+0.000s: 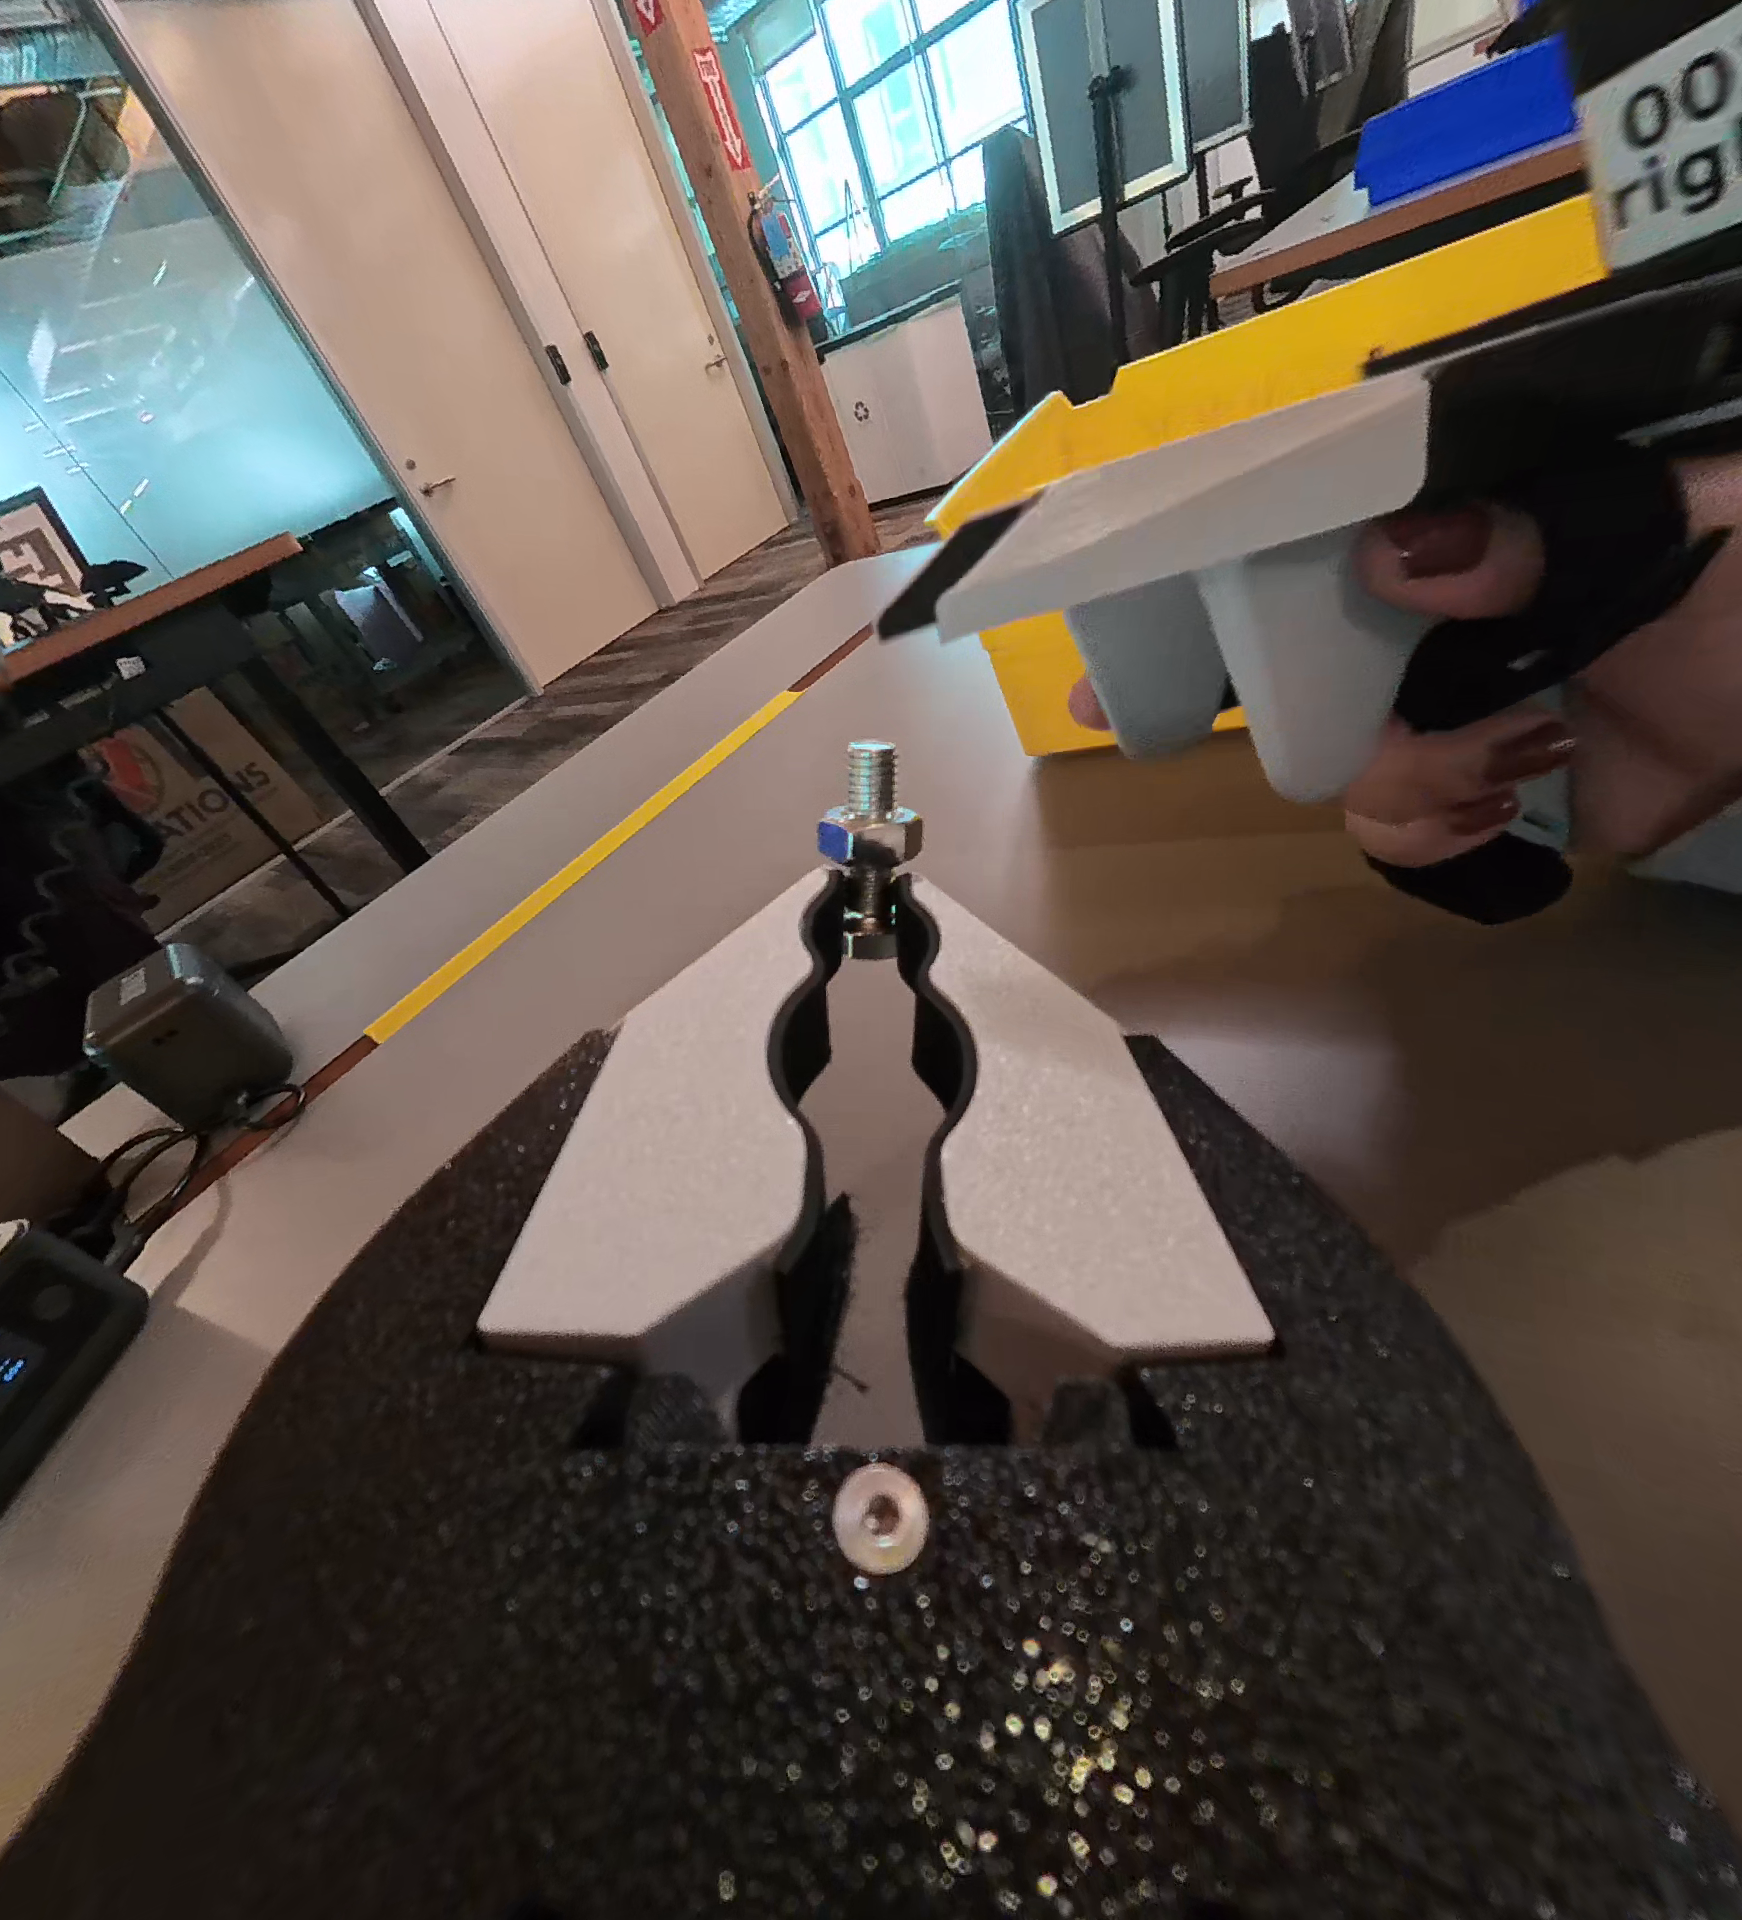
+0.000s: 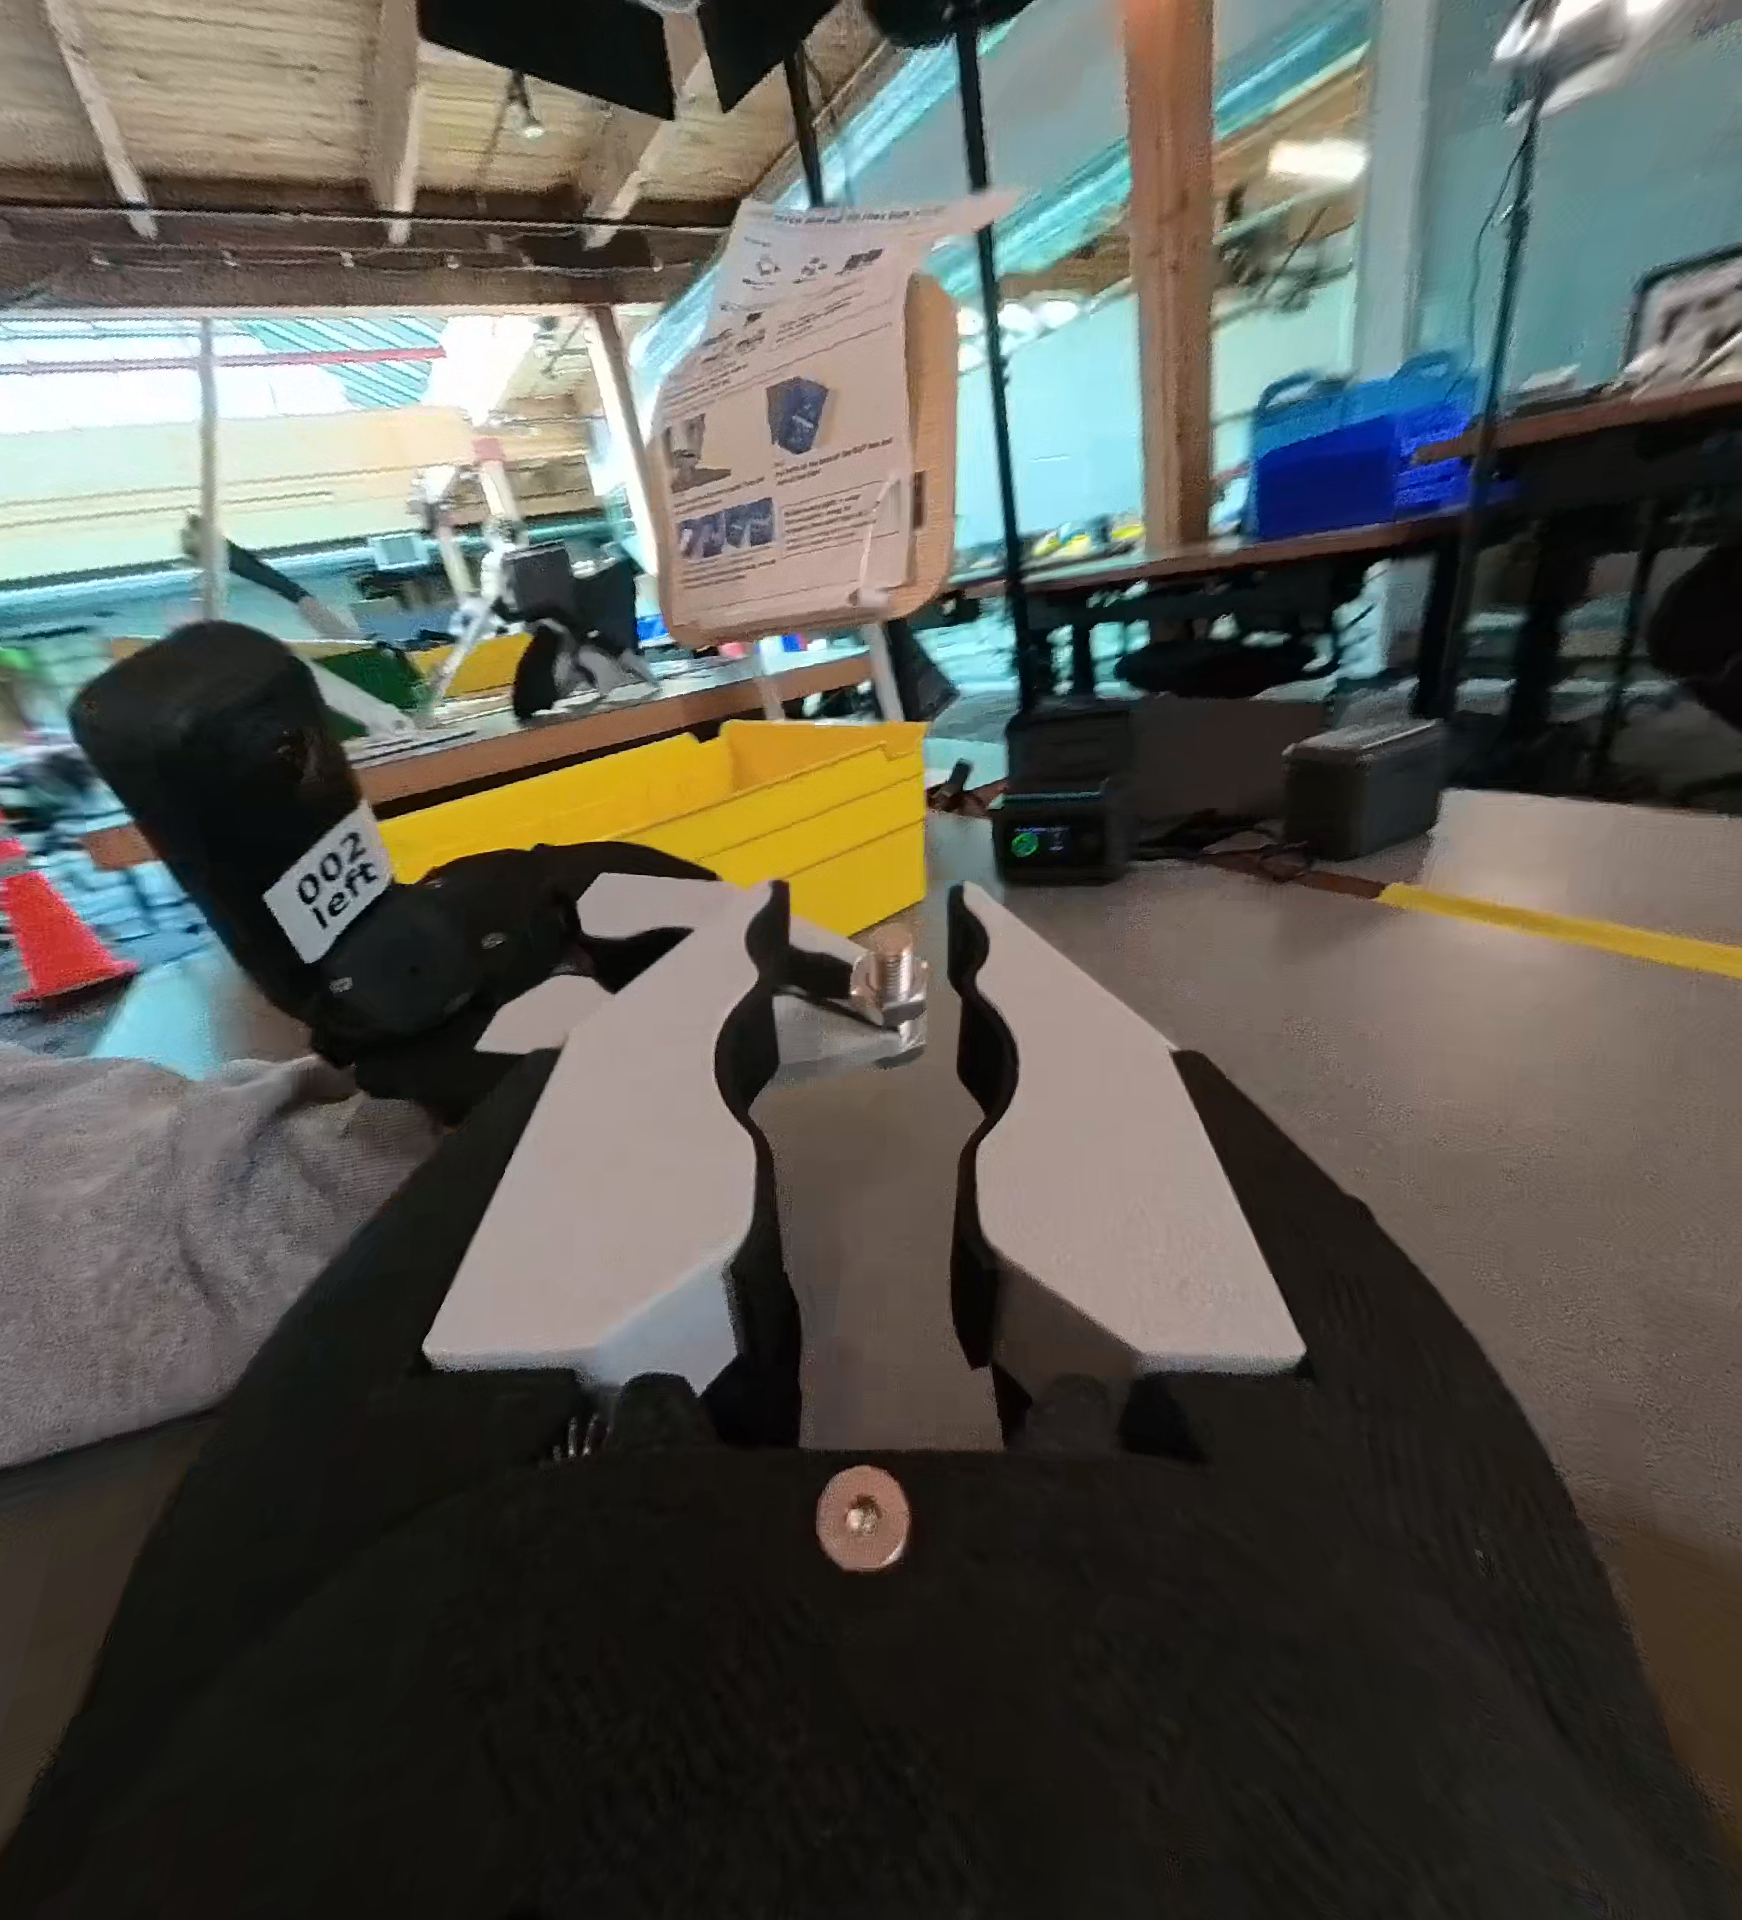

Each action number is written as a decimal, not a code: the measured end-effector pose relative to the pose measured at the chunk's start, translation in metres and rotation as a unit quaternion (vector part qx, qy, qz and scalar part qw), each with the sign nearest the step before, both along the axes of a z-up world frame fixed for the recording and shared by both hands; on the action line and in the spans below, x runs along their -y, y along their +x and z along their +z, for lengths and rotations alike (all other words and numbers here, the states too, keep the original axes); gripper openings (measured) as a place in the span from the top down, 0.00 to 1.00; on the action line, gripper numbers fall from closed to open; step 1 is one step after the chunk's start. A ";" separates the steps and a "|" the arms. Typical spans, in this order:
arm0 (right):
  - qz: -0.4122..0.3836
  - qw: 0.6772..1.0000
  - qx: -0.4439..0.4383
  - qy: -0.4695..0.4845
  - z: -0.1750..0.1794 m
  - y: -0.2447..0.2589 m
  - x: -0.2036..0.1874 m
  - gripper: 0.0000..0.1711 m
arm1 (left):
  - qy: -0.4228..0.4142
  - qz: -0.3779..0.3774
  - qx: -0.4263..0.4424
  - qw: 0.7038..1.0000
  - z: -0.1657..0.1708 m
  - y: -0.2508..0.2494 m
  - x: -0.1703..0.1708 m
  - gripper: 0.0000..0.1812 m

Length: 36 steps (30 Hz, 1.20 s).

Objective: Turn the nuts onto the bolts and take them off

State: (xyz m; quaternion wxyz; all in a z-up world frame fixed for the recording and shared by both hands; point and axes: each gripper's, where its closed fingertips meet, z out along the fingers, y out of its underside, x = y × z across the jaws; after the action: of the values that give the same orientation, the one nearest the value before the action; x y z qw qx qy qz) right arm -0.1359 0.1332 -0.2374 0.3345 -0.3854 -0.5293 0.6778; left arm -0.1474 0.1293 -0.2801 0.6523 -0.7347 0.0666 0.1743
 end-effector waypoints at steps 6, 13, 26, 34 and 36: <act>0.032 0.998 0.048 -0.010 -0.016 -0.006 0.008 0.89 | -0.003 -0.010 -0.027 1.000 0.000 0.006 -0.002 0.96; 0.016 0.998 0.056 0.029 -0.023 -0.007 0.008 0.95 | -0.014 -0.016 -0.042 0.999 -0.002 0.011 -0.004 0.96; -0.005 0.996 0.050 0.077 -0.024 -0.004 0.001 0.95 | -0.024 -0.007 -0.016 1.000 -0.006 0.009 -0.006 0.81; 0.068 0.994 0.020 0.087 -0.021 0.010 0.027 0.95 | -0.053 -0.044 0.009 0.998 -0.017 0.021 -0.010 0.79; 0.074 0.993 0.018 0.089 -0.022 0.012 0.029 0.95 | -0.057 -0.052 0.005 0.997 -0.018 0.024 -0.009 0.87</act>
State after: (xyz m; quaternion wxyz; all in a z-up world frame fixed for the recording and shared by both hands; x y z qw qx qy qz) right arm -0.1243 0.1041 -0.2591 0.3068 -0.3264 -0.6205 0.6437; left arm -0.1232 0.1388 -0.2980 0.6179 -0.7670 0.1113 0.1323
